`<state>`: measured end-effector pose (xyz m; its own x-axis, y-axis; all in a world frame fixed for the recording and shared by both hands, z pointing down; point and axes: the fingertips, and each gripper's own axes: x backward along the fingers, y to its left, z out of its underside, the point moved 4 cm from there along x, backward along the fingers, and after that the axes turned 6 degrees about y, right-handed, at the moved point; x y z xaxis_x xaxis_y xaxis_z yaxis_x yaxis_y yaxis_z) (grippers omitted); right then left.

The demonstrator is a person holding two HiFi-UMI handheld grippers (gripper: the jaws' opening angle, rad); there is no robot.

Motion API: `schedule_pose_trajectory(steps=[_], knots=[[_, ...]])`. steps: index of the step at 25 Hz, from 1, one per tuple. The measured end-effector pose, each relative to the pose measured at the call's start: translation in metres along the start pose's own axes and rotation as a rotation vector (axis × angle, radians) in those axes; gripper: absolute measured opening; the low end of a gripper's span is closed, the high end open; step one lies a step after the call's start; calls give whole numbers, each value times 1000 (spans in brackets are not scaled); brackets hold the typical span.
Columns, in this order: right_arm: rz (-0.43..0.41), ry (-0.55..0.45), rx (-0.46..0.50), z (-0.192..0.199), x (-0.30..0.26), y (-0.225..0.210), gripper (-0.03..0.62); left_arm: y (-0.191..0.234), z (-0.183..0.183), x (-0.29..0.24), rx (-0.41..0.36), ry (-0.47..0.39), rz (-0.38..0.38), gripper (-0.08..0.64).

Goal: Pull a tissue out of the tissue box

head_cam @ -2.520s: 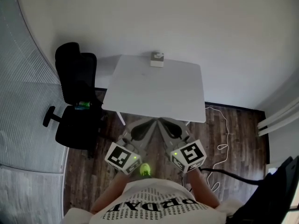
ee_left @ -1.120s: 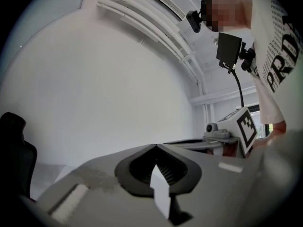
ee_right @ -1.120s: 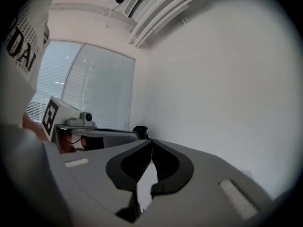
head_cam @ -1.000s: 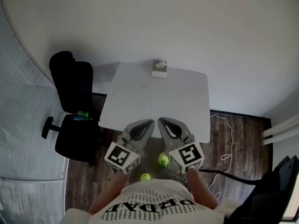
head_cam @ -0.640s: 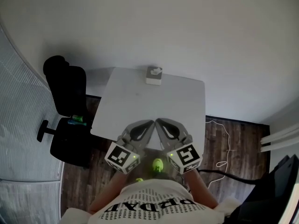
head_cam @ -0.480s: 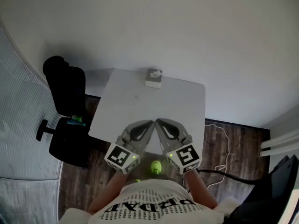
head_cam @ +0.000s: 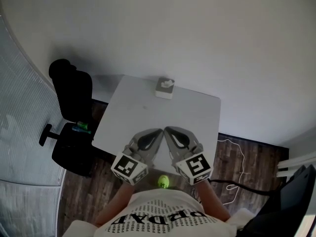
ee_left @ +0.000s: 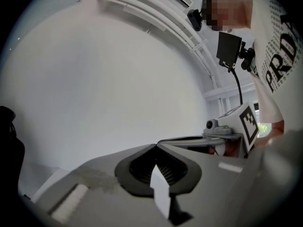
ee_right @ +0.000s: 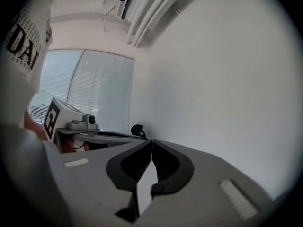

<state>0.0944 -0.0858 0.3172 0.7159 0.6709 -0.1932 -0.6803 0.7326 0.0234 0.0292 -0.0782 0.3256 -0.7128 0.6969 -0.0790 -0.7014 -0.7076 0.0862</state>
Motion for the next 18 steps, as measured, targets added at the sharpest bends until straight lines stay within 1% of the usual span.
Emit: schedule_pose_trajectory(steps=[4,9,13,18], knots=[[-14,1,-16,-3,-6,-13,11,6,0,-15,3,-2,-10,3],[-26,12,2,-1,-12,-21,11,8,-4,-18,19,-10,-25,3],[-38,15,1,-1,-23,-23,9,19,6,-19,11,17,-24,3],[-46,30,9,2,-36,-24,9,33,8,-21,49,24,-9,3]])
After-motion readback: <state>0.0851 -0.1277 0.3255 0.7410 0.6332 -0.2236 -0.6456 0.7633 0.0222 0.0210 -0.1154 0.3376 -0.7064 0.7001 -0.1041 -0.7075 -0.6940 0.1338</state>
